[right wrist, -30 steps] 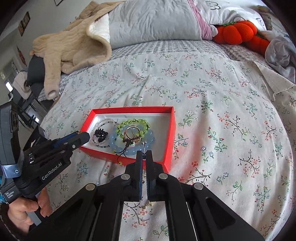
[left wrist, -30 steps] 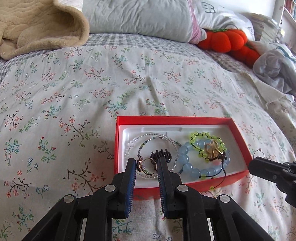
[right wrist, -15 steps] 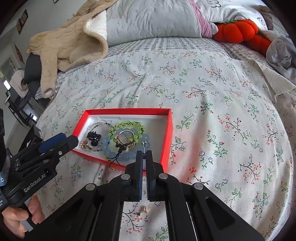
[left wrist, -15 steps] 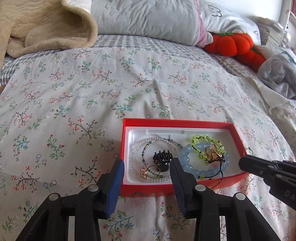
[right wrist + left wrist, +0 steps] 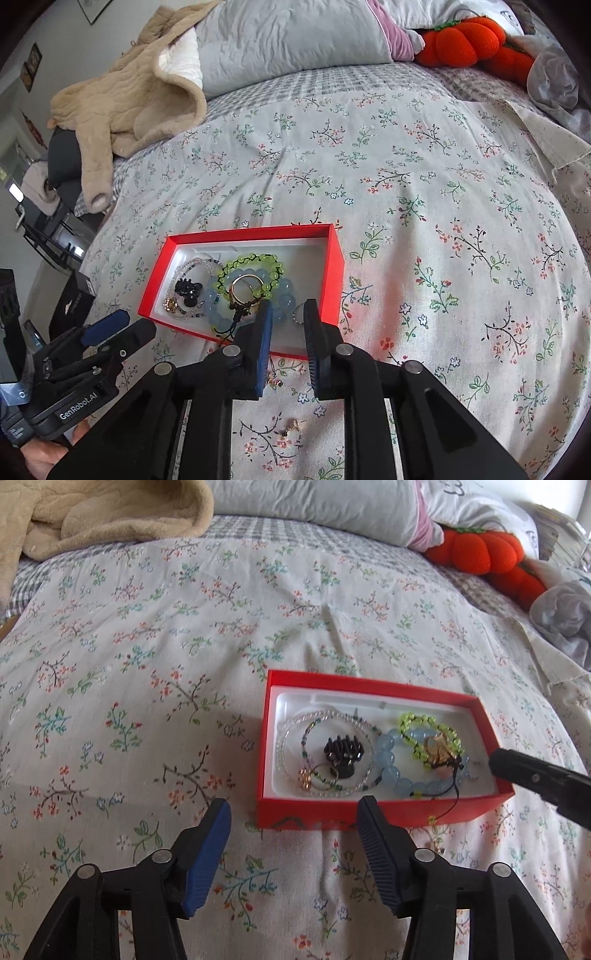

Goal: Organize jewelry
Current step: 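Open both tools over the red box and withdraw them, then grasp the small gold stud earring with the right tool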

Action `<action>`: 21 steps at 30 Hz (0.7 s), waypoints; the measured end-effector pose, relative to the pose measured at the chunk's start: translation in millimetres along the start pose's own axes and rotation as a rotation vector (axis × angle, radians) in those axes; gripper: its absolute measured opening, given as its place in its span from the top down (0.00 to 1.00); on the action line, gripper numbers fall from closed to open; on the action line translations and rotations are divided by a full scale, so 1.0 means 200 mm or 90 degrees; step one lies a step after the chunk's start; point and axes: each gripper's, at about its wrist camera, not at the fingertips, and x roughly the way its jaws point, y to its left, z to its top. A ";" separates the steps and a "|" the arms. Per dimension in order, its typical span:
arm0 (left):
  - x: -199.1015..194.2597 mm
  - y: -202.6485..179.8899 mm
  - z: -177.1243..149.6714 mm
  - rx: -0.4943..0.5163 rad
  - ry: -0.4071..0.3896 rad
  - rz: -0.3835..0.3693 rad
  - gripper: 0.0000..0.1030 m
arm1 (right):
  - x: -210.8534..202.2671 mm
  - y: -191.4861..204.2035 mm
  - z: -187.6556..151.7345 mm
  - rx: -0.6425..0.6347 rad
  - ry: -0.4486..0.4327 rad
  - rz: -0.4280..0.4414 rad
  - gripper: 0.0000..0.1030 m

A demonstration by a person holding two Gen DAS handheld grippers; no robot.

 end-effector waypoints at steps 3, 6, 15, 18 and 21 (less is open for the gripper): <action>0.00 0.01 -0.03 -0.007 0.032 0.005 0.37 | -0.03 0.01 -0.04 -0.010 0.014 -0.004 0.81; 0.00 0.03 -0.07 -0.012 0.066 0.014 0.31 | -0.05 0.00 -0.09 -0.014 0.031 -0.016 0.77; -0.01 0.07 -0.17 -0.048 0.112 0.015 0.22 | -0.03 -0.07 -0.27 0.010 0.112 -0.052 0.53; -0.02 0.06 -0.20 -0.038 0.112 0.026 0.19 | 0.00 -0.08 -0.32 0.012 0.141 -0.065 0.53; -0.02 0.07 -0.22 -0.037 0.124 0.030 0.19 | 0.02 -0.09 -0.37 0.017 0.161 -0.064 0.53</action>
